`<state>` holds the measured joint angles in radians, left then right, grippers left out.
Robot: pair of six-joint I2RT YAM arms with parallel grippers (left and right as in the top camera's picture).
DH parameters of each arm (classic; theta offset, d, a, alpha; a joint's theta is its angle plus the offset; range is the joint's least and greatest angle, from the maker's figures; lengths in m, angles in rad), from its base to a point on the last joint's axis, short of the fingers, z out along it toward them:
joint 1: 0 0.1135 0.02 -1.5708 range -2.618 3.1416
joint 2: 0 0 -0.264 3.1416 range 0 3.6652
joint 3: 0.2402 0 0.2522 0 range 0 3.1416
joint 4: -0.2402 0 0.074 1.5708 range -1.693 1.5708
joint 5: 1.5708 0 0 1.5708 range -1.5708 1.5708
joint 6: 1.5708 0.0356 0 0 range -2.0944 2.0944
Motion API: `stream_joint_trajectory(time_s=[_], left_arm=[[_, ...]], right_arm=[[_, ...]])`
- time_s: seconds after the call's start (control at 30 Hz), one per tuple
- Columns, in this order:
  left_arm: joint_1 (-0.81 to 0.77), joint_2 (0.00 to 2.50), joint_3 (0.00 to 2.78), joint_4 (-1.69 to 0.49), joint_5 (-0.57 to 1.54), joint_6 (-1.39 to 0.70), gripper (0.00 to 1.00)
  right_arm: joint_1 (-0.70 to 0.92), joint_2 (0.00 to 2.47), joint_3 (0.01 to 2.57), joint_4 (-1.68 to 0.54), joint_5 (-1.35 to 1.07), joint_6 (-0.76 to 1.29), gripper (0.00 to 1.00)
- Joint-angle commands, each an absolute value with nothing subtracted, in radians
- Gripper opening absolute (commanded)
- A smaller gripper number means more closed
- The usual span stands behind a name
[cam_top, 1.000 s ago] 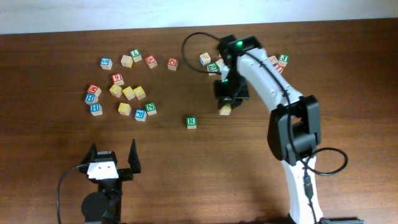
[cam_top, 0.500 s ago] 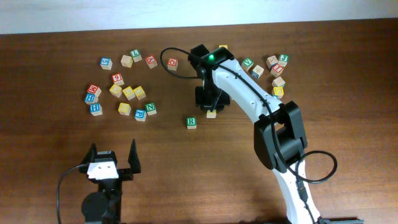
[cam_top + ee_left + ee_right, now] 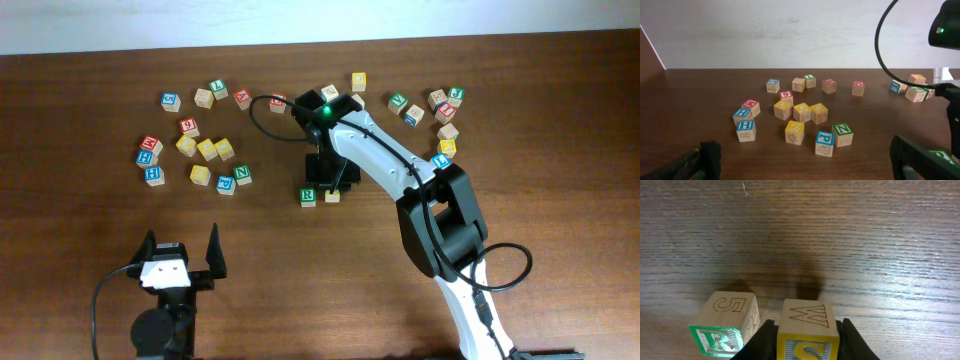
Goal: Spell out RSS
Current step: 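Carry the yellow S block beside the R block, right side, then release the S block and raise right gripper toward right cluster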
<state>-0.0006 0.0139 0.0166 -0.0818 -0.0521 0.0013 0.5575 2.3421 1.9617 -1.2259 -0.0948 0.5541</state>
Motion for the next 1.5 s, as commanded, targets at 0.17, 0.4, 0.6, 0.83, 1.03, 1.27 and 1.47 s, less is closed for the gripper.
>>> stream_joint_trajectory(time_s=[0.17,0.4,0.6,0.83,1.03,1.27,1.47], left_arm=[[-0.006,0.007,0.009,-0.080,-0.041,0.016,0.99],[-0.006,0.007,0.009,-0.080,-0.041,0.016,0.99],[-0.006,0.007,0.009,-0.080,-0.041,0.016,0.99],[-0.006,0.007,0.009,-0.080,-0.041,0.016,0.99],[-0.006,0.007,0.009,-0.080,-0.041,0.016,0.99],[-0.006,0.007,0.009,-0.080,-0.041,0.016,0.99],[-0.006,0.007,0.009,-0.080,-0.041,0.016,0.99]], right_arm=[[0.569,2.314,1.916,-1.205,-0.098,0.567,0.24],[0.569,2.314,1.916,-1.205,-0.107,0.567,0.29],[0.569,2.314,1.917,-1.196,-0.123,0.566,0.29],[0.569,2.314,1.917,-1.195,-0.123,0.566,0.28],[0.569,2.314,1.917,-1.195,-0.123,0.564,0.29],[0.569,2.310,1.950,-1.204,-0.119,0.562,0.44],[0.553,2.310,2.048,-1.291,-0.056,0.562,0.45]])
